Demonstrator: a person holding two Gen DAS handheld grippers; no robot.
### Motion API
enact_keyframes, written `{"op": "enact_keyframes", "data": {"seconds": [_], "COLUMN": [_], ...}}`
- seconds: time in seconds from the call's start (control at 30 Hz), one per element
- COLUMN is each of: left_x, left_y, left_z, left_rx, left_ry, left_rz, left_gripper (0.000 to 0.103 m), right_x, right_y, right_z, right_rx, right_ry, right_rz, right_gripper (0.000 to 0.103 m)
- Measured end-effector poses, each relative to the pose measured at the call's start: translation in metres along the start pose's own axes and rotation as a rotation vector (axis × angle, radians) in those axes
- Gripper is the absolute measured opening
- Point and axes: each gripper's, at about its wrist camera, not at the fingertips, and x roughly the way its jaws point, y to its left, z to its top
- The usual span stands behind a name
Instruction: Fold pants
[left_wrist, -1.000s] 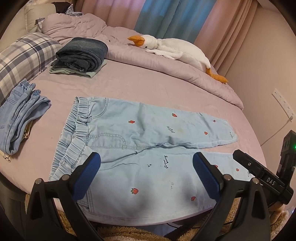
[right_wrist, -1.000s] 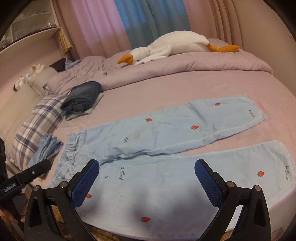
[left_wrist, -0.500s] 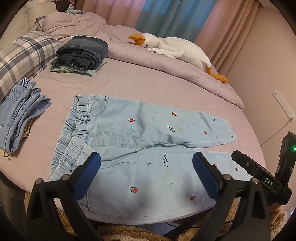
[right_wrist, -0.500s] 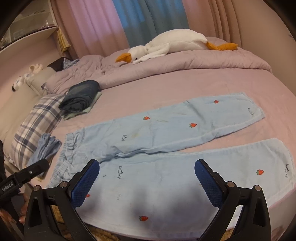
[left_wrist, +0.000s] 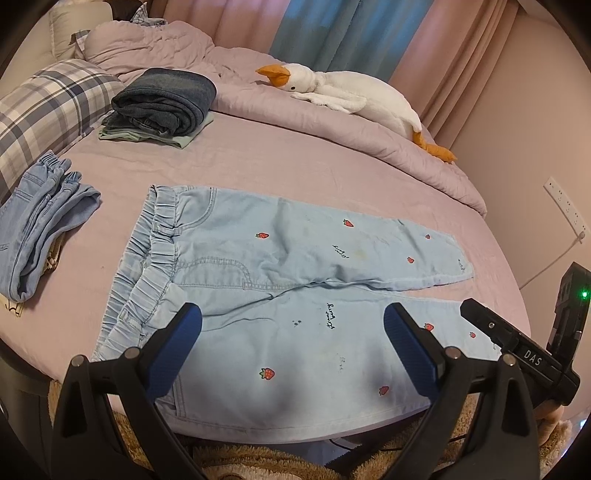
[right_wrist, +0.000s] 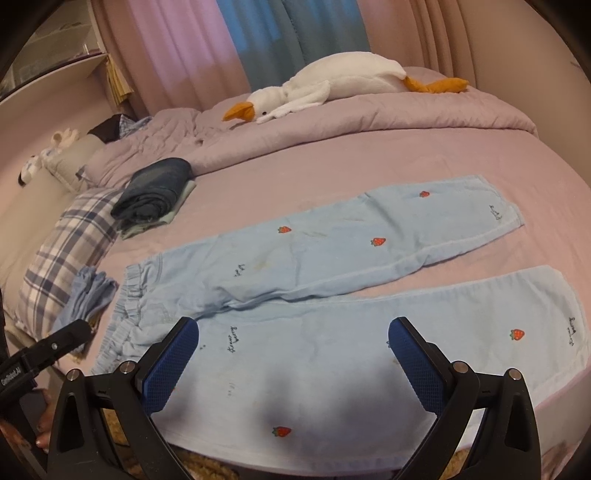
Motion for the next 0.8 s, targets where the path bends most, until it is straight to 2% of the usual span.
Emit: {"op": "enact_keyframes", "data": {"seconds": [0.8], "left_x": [0.0030], "left_y": [0.0037], "left_z": [-0.0004], "left_rx": [-0.020], "left_ry": [0.018], "left_rz": [-0.001], "left_gripper": [0.098], "right_x": [0.0036], "right_y": [-0.0068], "right_z": [-0.0030], "right_rx": [0.027], "right_ry": [0.021], "right_rz": [-0.020], "right_gripper": [0.102]}}
